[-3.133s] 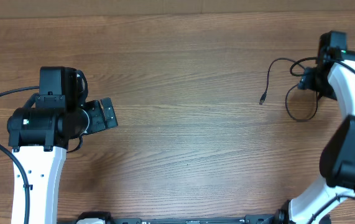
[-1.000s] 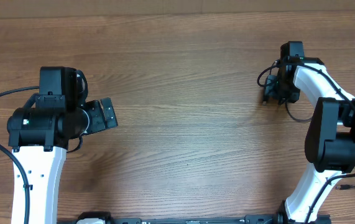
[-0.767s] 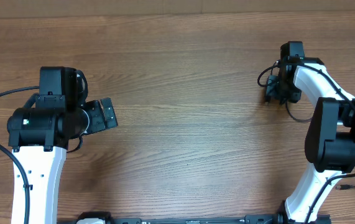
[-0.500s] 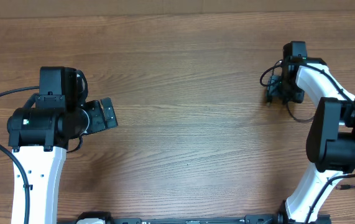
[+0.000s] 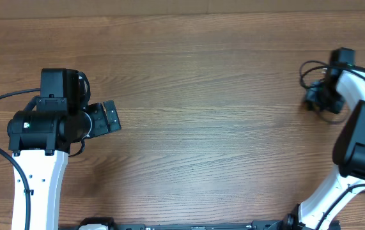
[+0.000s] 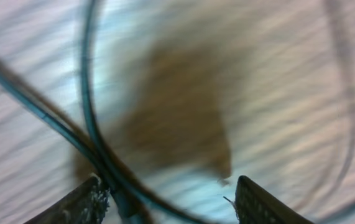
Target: Untangle cables
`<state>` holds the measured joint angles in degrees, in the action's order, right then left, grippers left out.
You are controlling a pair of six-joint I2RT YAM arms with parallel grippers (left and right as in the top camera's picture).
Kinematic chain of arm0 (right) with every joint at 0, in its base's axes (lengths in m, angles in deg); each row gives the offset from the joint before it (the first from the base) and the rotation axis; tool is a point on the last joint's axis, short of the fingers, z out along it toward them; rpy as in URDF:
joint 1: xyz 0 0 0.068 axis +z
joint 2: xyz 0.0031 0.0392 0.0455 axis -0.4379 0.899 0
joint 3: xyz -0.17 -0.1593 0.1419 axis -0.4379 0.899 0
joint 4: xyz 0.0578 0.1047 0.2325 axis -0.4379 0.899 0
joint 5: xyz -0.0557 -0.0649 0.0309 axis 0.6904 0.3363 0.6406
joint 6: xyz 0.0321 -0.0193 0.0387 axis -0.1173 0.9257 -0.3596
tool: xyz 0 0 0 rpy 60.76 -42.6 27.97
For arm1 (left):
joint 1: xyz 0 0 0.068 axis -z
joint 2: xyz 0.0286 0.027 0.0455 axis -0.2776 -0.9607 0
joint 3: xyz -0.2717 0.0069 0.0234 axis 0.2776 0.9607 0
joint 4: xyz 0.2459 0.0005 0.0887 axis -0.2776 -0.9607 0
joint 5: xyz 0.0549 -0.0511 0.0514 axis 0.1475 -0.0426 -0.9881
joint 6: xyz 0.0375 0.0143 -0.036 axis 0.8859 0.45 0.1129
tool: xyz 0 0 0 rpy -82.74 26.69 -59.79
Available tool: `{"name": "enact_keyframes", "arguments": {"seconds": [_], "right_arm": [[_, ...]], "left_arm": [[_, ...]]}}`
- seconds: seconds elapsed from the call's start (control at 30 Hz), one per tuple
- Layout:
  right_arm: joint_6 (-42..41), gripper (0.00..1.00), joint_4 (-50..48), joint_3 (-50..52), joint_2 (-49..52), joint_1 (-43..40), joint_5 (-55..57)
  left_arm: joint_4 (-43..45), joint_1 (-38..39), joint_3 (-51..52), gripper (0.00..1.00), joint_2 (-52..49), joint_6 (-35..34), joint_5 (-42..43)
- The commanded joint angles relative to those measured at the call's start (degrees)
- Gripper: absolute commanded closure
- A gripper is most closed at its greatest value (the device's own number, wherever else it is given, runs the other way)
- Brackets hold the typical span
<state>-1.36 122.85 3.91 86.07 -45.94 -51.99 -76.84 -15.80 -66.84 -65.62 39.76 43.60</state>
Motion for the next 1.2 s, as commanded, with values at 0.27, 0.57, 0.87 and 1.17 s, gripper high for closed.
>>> {"name": "enact_keyframes", "arguments": {"seconds": [0.27,0.57,0.87,1.17], "right_arm": [[-3.19,0.44,-0.5,0.37,0.48,-16.76,-6.47],[-4.46,0.46,2.05,-0.94,0.48,-19.87,-10.88],[-6.71,0.0,18.8,-16.06,-3.02,-19.8,-12.35],[-4.83,0.0,25.05,-23.5,-15.56,-17.05,-15.56]], "left_arm": [[0.07,-0.28,-0.15,0.0,-0.17,1.07,0.17],[0.07,-0.28,-0.15,0.0,-0.17,1.07,0.17],[0.07,-0.28,-0.15,0.0,-0.17,1.07,0.17],[0.09,-0.28,-0.15,0.0,-0.17,1.07,0.17]]}}
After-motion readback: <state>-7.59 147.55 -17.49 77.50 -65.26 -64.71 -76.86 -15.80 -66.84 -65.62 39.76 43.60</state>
